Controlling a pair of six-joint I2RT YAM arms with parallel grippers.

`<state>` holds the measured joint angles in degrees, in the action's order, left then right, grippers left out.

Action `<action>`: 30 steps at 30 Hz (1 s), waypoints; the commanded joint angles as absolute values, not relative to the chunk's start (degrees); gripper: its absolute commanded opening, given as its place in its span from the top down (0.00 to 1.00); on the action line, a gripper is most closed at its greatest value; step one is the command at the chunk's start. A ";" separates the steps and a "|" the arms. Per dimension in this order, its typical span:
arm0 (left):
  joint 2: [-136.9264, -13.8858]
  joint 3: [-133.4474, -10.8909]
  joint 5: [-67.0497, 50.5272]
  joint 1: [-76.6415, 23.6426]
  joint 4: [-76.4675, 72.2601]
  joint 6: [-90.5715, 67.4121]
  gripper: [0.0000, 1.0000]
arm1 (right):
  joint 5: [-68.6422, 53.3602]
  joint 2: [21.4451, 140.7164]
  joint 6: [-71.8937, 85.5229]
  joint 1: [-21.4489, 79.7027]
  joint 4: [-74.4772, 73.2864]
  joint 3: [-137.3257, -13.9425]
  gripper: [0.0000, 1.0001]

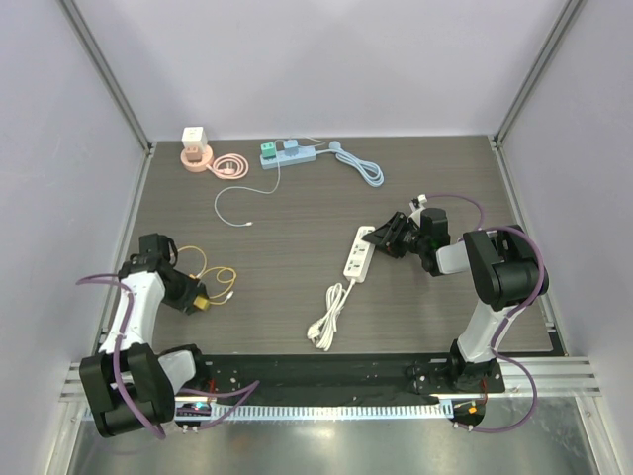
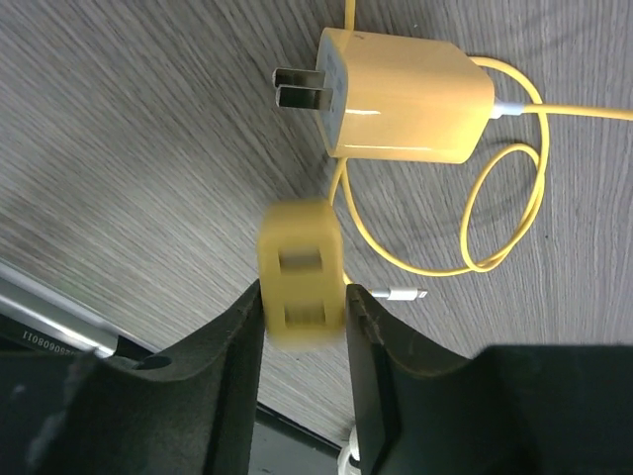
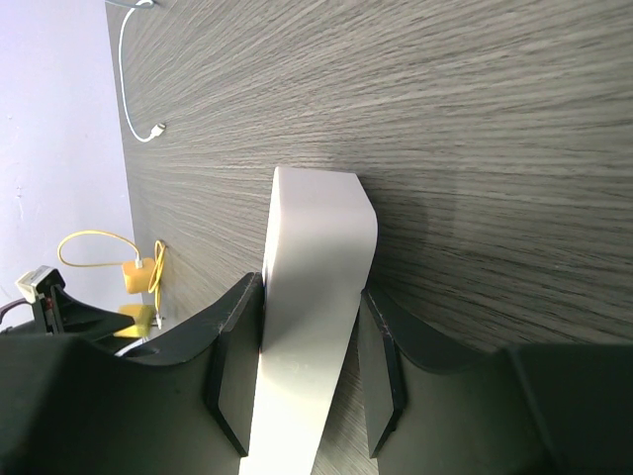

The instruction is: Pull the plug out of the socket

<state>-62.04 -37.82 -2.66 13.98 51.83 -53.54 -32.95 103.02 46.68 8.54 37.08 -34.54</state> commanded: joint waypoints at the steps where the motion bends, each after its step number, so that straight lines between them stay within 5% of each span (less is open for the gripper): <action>1: -62.40 -39.02 -4.66 14.77 49.83 -52.03 0.61 | -29.62 103.54 42.45 8.17 34.28 -34.45 0.99; 6: -62.23 -38.85 -5.71 15.47 49.39 -51.77 0.42 | -29.71 103.53 42.45 8.17 34.28 -34.37 0.99; 14: -59.24 -40.78 -9.22 15.56 50.71 -51.15 0.33 | -29.71 103.62 42.54 8.17 34.28 -34.37 0.99; 20: -53.71 -38.85 -22.24 13.36 43.15 -52.65 0.33 | -29.71 103.71 42.54 8.17 34.45 -34.45 0.99; 30: -60.71 -47.61 -10.73 -15.27 31.31 -56.69 0.34 | -29.09 103.10 42.01 7.65 33.93 -34.10 0.99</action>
<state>-57.36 -42.61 -13.93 -8.69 39.13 -55.20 -32.95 103.02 46.68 8.49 37.06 -34.54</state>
